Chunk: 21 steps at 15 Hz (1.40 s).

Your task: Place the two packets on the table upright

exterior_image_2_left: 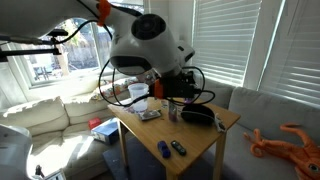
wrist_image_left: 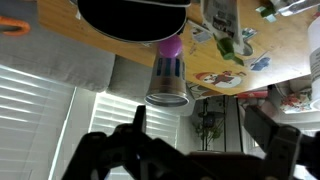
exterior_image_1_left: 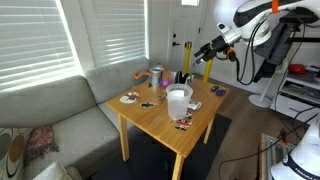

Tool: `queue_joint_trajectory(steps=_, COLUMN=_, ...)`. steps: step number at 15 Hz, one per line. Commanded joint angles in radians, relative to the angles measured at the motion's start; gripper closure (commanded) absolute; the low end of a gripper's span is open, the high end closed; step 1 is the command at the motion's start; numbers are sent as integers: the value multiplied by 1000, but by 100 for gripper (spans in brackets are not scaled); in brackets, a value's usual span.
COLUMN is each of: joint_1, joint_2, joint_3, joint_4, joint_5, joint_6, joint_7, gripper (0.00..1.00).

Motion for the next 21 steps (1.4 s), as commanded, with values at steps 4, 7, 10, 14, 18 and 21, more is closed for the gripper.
queue_joint_trajectory(steps=4, joint_1=47, joint_2=-10, joint_3=-21, joint_4=-21, joint_5=0, joint_6=82, joint_7=64, gripper=0)
queue_joint_trajectory(steps=7, joint_1=37, joint_2=-26, joint_3=6, joint_4=-32, joint_5=-76, joint_6=70, joint_7=277, gripper=0)
queue_joint_trajectory(steps=10, joint_1=-34, joint_2=-30, joint_3=64, joint_4=-23, joint_5=-186, joint_6=-68, joint_7=495, gripper=0)
queue_joint_trajectory(steps=14, joint_1=-1, joint_2=-45, joint_3=39, joint_4=-11, joint_5=-390, joint_6=-191, joint_7=758, gripper=0)
queue_joint_trajectory(steps=18, joint_1=53, joint_2=-64, joint_3=32, joint_4=-26, joint_5=-518, joint_6=-257, joint_7=896, gripper=0)
queue_joint_trajectory(steps=21, joint_1=98, joint_2=-65, joint_3=32, joint_4=-42, joint_5=-545, joint_6=-293, joint_7=945, gripper=0)
